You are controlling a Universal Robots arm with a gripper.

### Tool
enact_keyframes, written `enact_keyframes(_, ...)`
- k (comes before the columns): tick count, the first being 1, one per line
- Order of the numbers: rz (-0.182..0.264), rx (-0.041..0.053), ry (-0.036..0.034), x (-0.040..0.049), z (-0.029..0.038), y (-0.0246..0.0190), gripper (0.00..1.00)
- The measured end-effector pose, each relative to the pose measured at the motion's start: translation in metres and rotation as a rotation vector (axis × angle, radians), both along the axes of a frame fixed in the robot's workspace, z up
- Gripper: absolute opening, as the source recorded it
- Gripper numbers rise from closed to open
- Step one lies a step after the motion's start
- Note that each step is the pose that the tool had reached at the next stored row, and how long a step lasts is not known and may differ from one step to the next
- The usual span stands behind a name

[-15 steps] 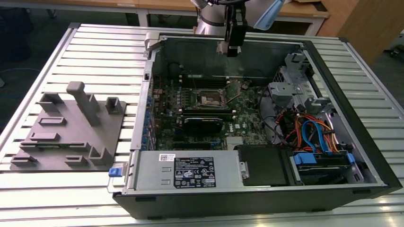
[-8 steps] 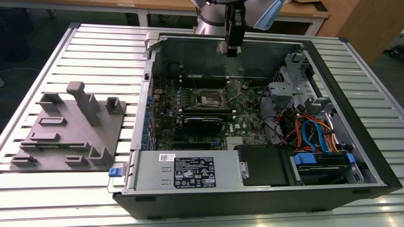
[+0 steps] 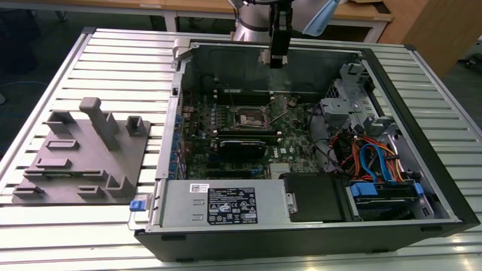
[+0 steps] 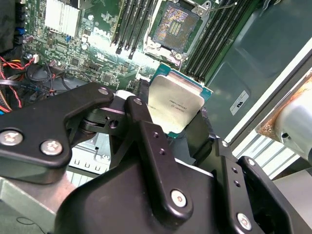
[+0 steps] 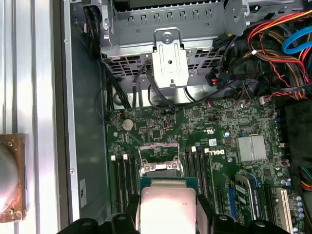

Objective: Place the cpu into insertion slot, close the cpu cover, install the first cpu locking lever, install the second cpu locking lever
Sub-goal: 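Place the cpu into insertion slot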

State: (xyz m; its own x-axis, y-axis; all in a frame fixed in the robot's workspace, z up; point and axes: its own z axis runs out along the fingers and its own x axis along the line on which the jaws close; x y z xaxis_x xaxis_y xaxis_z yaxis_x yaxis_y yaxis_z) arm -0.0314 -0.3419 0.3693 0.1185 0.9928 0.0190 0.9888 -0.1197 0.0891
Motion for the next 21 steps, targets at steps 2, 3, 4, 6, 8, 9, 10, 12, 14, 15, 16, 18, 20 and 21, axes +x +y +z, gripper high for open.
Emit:
enact_keyframes(2,0.0,0.0,0.0,0.0,0.0,0.0,0.54)
enact_keyframes(3,0.0,0.0001,0.0,0.0,0.0,0.0,0.54)
enact_keyframes(4,0.0,0.0,0.0,0.0,0.0,0.0,0.54)
enact_keyframes(6,-0.001,0.0,0.0,0.0,0.0,0.0,0.54)
enact_keyframes(8,-0.002,0.0,0.0,0.0,0.0,0.0,0.54)
enact_keyframes(9,-0.003,0.0,0.0,0.0,0.0,0.0,0.54)
enact_keyframes(10,-0.004,0.0,0.0,0.0,0.0,0.0,0.54)
enact_keyframes(12,-0.007,0.0,0.0,0.0,0.0,0.0,0.54)
enact_keyframes(14,-0.013,0.0001,0.0,0.0,0.0,0.0,0.54)
enact_keyframes(15,-0.016,0.0,0.0,0.0,0.0,0.0,0.54)
enact_keyframes(16,-0.02,0.0,0.0,0.0,0.0,0.0,0.54)
enact_keyframes(18,-0.025,0.0,0.0001,0.0,0.0,0.0,0.54)
enact_keyframes(20,-0.025,0.0,0.0001,0.0,0.0,0.0,0.54)
enact_keyframes(21,-0.025,0.0,0.0,0.0,0.0,0.0,0.54)
